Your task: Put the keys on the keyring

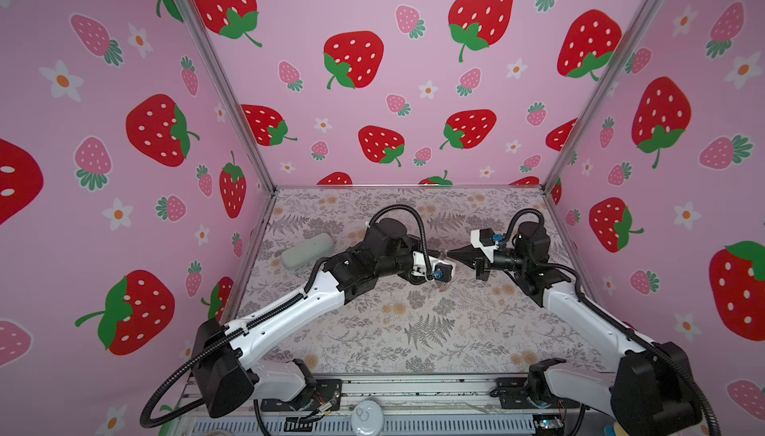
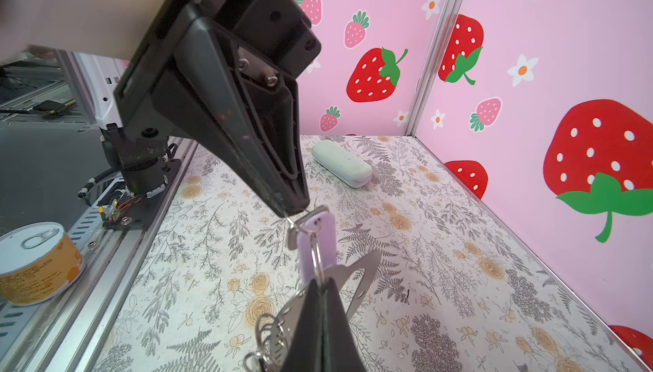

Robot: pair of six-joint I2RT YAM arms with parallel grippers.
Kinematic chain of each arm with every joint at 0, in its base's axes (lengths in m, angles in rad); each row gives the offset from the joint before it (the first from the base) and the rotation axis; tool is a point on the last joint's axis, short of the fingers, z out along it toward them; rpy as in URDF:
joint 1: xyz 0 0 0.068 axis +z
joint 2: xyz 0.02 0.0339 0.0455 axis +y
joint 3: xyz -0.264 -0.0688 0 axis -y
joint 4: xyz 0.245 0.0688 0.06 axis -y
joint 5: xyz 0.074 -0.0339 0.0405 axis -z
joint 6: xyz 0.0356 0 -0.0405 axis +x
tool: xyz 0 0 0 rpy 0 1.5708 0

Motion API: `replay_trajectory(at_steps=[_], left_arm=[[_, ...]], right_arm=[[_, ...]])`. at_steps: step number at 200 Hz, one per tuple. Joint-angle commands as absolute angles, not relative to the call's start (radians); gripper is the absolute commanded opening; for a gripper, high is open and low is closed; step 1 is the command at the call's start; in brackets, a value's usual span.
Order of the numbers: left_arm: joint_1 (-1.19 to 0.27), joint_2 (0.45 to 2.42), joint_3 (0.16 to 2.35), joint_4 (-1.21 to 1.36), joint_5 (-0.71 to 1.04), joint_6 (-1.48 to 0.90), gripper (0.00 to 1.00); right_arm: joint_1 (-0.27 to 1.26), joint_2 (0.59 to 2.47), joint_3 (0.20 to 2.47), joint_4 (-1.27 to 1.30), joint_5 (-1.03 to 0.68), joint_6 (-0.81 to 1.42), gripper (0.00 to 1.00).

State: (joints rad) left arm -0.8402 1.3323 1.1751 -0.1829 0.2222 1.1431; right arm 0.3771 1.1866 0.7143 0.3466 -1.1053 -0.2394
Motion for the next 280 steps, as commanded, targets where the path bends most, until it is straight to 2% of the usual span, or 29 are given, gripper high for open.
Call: replay_trajectory(at_steps=[1, 174, 280], left_arm=[[-0.851, 1.325, 1.184, -0.170, 0.259, 1.144, 0.00], [-0.827, 1.354, 1.210, -0.165, 0.287, 1.147, 0.00], [-0.773, 1.356, 1.254, -0.226, 0.405, 1.089, 0.00]], right_arm=[[0.371, 1.176, 0.731, 0.419, -1.125, -0.213, 0.00], [0.382, 1.151, 0.727, 0.336, -1.171, -0.316, 0.00], [0.387, 1.143, 0.719, 0.310, -1.171, -0.373, 0.00]])
